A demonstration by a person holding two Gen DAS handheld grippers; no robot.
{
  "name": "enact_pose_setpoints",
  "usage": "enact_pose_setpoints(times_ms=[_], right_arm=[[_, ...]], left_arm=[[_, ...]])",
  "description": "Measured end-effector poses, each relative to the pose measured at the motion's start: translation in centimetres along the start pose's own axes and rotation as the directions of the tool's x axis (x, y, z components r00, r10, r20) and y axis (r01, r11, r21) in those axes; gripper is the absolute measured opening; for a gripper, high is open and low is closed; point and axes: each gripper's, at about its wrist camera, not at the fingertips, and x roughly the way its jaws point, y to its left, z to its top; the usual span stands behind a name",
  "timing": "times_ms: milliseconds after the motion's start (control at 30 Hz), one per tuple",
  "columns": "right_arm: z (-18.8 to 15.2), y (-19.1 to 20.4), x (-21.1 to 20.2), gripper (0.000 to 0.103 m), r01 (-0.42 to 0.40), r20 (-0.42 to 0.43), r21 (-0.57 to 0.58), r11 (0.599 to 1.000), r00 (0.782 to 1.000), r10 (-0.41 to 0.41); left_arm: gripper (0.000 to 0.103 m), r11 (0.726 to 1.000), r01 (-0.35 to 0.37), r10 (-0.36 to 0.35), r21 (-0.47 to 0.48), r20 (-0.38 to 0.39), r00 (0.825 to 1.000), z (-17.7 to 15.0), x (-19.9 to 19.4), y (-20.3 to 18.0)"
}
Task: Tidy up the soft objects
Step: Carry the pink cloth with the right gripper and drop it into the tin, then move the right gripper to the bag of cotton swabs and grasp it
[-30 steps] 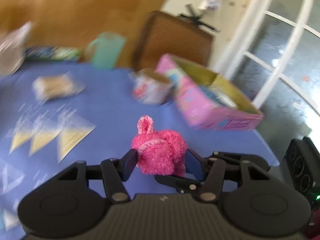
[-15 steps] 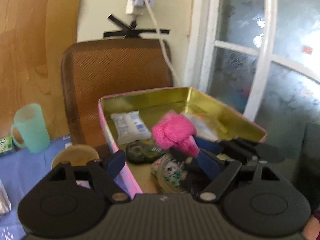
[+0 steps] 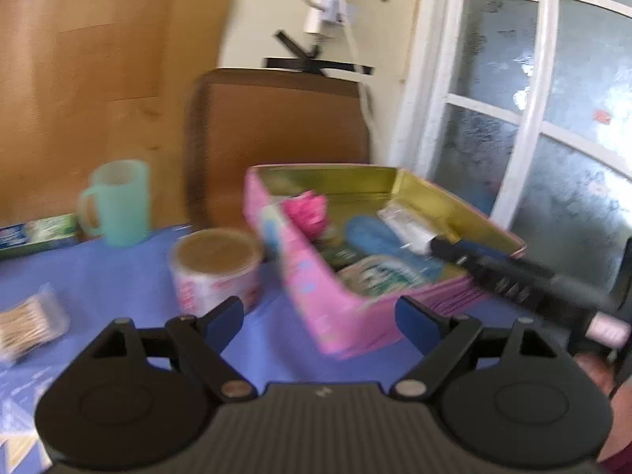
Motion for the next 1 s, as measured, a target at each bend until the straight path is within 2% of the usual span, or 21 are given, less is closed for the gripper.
enact_pose_setpoints(times_ms=[133, 233, 333, 367, 433, 533, 633, 800, 833, 867, 900, 967, 1000], right_arm=[[0.3, 2.2, -0.9, 0.046, -0.070, -0.003, -0.006, 0.998, 0.998, 0.070], [0.2, 5.3, -1.6, 0.046, -0.156, -0.022, -0.049, 0.987, 0.988, 0.155], [-0.4, 8.9, -1.3, 0.046, -0.263, -0.089, -0.074, 0.962, 0.963, 0.256], [-0.8, 10.1, -0.8, 0.046, -0.298, -0.125, -0.073, 0.952, 0.949, 0.288], [-1.7, 13.0, 0.6, 0.046, -0.365, -0.211, -0.062, 0.929, 0.914, 0.345], [-3.0, 17.6, 3.4, 0.046, -0.431, -0.295, -0.077, 0.899, 0.871, 0.393], [-3.2, 20.7, 8.3, 0.046, -0.467, -0.370, -0.030, 0.884, 0.827, 0.424], [-3.6, 24.2, 16.7, 0.049, -0.445, -0.475, 0.149, 0.883, 0.751, 0.459], [-3.7, 25.0, 17.6, 0.052, -0.433, -0.486, 0.162, 0.887, 0.747, 0.454], [-3.7, 25.9, 18.3, 0.064, -0.412, -0.498, 0.175, 0.894, 0.747, 0.441], [-3.9, 26.7, 19.0, 0.082, -0.397, -0.512, 0.188, 0.898, 0.741, 0.435], [-4.7, 28.2, 20.0, 0.092, -0.408, -0.559, 0.189, 0.893, 0.703, 0.440], [-5.3, 28.9, 20.1, 0.092, -0.408, -0.579, 0.164, 0.898, 0.697, 0.422]], left_arm=[[0.089, 0.996, -0.073, 0.073, -0.059, -0.005, 0.997, -2.6, -2.8, 4.1], [0.089, 0.976, -0.176, 0.176, -0.131, -0.010, 0.984, -4.8, -4.8, 8.4], [0.089, 0.928, -0.314, 0.311, -0.198, -0.049, 0.949, -7.2, -6.4, 12.9], [0.089, 0.907, -0.356, 0.349, -0.224, -0.070, 0.934, -8.0, -6.9, 14.5], [0.089, 0.878, -0.395, 0.385, -0.271, -0.091, 0.918, -9.2, -7.5, 16.6], [0.089, 0.854, -0.424, 0.420, -0.303, -0.081, 0.904, -10.3, -8.0, 18.5], [0.091, 0.861, -0.384, 0.393, -0.334, -0.042, 0.919, -10.6, -8.7, 19.1], [0.091, 0.861, -0.354, 0.371, -0.364, -0.026, 0.928, -10.7, -8.7, 19.4], [0.091, 0.861, -0.350, 0.368, -0.370, -0.023, 0.929, -10.7, -8.7, 19.4], [0.091, 0.860, -0.348, 0.367, -0.373, -0.021, 0.930, -10.8, -8.6, 19.4], [0.091, 0.860, -0.348, 0.367, -0.373, -0.020, 0.930, -10.8, -8.6, 19.5], [0.091, 0.860, -0.350, 0.369, -0.371, -0.022, 0.929, -10.8, -8.6, 19.4], [0.092, 0.860, -0.351, 0.370, -0.371, -0.022, 0.929, -10.8, -8.6, 19.4]])
